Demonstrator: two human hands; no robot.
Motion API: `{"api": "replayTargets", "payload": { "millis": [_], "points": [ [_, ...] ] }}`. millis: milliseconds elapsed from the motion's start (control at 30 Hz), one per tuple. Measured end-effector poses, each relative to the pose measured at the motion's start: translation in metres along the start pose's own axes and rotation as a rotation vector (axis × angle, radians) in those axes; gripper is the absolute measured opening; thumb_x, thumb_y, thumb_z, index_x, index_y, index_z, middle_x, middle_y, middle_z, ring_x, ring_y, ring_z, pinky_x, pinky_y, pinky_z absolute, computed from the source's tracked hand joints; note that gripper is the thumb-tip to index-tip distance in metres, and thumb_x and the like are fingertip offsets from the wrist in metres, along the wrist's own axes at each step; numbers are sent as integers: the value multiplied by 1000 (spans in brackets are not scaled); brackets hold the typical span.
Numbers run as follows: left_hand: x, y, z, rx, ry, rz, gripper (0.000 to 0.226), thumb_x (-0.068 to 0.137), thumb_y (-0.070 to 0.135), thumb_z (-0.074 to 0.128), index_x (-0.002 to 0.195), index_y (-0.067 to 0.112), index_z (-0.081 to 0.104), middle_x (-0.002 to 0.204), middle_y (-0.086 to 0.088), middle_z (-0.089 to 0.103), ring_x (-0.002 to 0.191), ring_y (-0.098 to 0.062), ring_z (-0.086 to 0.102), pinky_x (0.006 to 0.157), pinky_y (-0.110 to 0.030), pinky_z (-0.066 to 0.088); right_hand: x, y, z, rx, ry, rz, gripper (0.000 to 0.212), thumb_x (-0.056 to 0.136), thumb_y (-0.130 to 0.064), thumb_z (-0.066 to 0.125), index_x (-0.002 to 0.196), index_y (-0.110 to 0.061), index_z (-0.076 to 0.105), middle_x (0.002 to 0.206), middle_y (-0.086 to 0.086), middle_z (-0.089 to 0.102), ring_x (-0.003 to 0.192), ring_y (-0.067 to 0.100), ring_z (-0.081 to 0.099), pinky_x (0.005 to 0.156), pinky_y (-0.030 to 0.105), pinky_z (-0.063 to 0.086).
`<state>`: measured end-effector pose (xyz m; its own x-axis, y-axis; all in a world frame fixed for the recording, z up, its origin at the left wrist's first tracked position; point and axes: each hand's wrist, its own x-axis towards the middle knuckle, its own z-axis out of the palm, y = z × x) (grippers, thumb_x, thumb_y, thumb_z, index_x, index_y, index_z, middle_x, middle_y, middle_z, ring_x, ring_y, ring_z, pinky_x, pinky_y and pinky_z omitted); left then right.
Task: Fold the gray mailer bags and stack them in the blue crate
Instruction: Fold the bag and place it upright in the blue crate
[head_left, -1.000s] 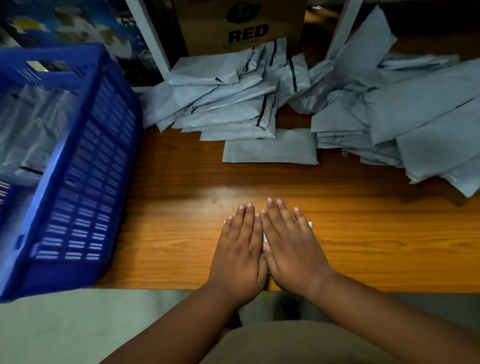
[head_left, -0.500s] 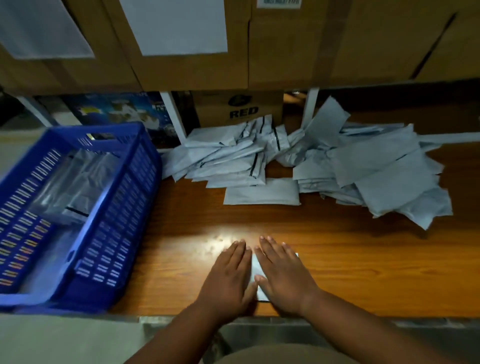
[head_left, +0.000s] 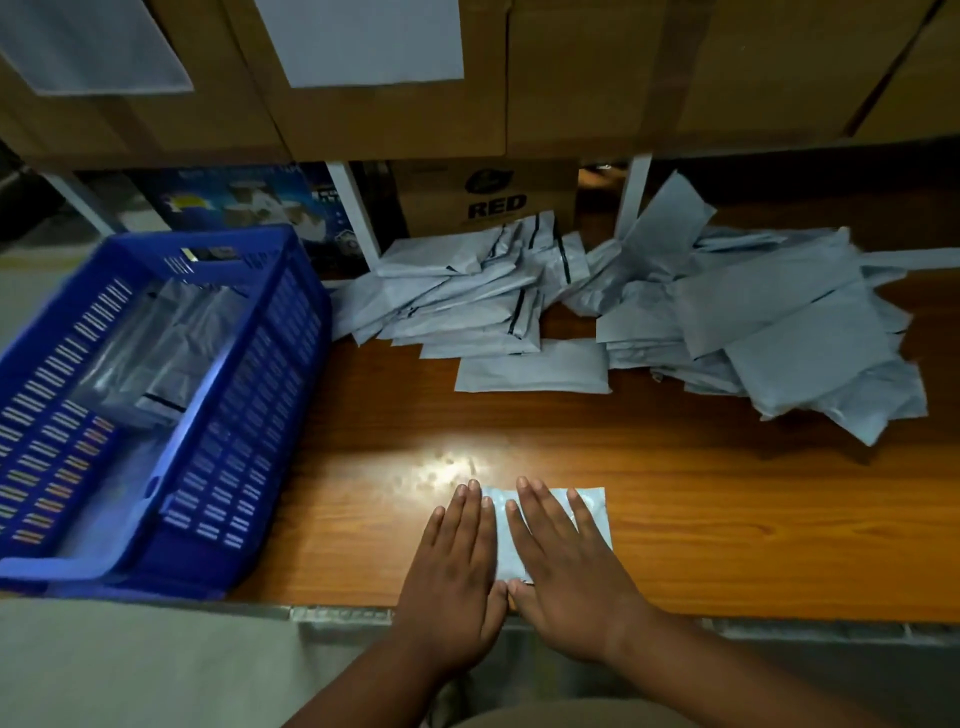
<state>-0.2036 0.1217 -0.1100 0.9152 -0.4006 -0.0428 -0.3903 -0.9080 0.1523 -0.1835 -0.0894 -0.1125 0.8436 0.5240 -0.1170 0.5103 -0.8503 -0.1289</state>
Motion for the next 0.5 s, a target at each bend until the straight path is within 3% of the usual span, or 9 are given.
{"api": "replayTargets", "payload": {
  "millis": [233, 500],
  "points": [
    [5, -4, 3, 18, -41, 47, 95, 97, 56, 38, 166, -3, 11, 174, -28, -3, 163, -44, -3, 127, -65, 17, 3, 3, -3, 6, -30, -40, 106, 98, -81, 32, 170, -10, 2, 178, 15, -13, 164, 33, -11, 129, 64, 12],
    [9, -6, 1, 45, -89, 55, 109, 82, 53, 54, 167, -1, 11, 174, -27, -2, 163, -43, -6, 127, -65, 15, 6, 4, -12, 6, -63, -47, 119, 84, -86, 40, 171, -14, 3, 178, 13, -11, 164, 36, -12, 124, 73, 9]
  ]
}}
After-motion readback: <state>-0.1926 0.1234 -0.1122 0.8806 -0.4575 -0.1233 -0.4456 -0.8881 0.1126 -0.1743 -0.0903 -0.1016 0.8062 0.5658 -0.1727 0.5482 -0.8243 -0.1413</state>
